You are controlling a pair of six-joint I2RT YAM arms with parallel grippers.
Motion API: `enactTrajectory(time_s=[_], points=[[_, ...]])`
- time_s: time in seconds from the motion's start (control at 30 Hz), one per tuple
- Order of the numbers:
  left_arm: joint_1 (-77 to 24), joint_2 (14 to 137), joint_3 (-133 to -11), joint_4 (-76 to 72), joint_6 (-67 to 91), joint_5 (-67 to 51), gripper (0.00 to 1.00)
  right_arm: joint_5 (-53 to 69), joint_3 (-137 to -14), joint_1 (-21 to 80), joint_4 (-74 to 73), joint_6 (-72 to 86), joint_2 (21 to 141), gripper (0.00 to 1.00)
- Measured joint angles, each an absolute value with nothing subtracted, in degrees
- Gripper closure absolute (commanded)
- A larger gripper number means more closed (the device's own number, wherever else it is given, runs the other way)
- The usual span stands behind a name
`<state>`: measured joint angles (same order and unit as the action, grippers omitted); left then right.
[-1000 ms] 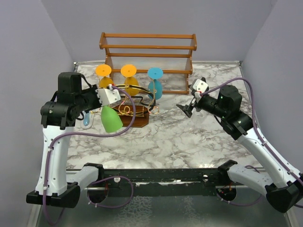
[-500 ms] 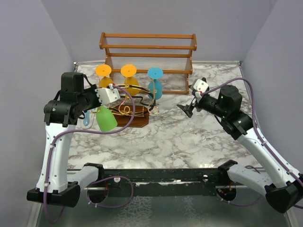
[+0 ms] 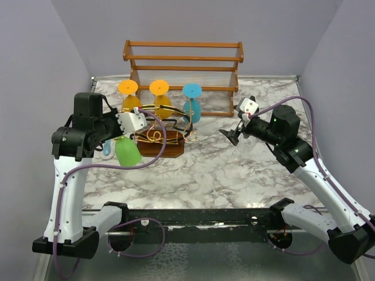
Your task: Place the wine glass upside down on the wine glass rack
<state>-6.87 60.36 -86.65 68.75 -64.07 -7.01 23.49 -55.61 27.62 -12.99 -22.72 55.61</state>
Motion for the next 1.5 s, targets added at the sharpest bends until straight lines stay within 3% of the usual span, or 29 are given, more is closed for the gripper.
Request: enactTrajectory(time_s=[1.5], points=[[-7.25,59.7,-91.37,78.17,-69.36,-11.09,1.0,24.97,-55.31,26.13,-12.97,-22.72,55.61,0.0]])
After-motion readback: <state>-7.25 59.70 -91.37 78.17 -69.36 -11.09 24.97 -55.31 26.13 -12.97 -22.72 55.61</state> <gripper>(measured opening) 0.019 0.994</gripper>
